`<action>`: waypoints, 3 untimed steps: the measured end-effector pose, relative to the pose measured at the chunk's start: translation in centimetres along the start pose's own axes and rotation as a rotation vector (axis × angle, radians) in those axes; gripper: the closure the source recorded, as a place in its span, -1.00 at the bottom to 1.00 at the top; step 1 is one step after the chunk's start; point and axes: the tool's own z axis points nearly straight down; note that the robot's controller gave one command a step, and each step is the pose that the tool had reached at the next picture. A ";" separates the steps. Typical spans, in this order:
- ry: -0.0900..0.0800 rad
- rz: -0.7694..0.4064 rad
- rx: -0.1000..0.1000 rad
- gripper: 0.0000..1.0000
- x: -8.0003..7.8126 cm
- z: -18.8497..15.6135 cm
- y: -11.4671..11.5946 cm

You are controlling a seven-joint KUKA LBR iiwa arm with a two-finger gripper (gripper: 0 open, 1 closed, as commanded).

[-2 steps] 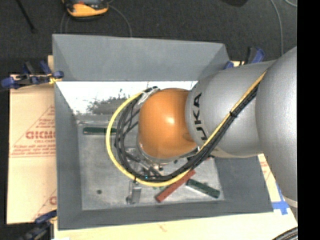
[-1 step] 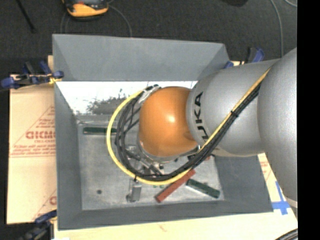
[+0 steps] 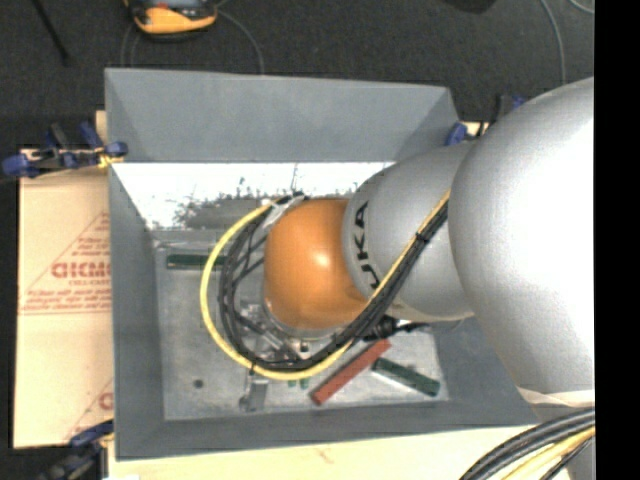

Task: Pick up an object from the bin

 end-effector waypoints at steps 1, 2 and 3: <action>0.012 -0.117 0.003 -1.00 -0.1 0.5 -5.1; 0.008 -0.141 0.004 -1.00 -0.4 -2.5 -8.2; 0.006 -0.064 0.003 -1.00 -1.4 -2.0 -10.2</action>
Offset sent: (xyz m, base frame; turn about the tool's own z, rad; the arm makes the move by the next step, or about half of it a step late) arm -0.0019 -0.0837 0.0481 -0.0311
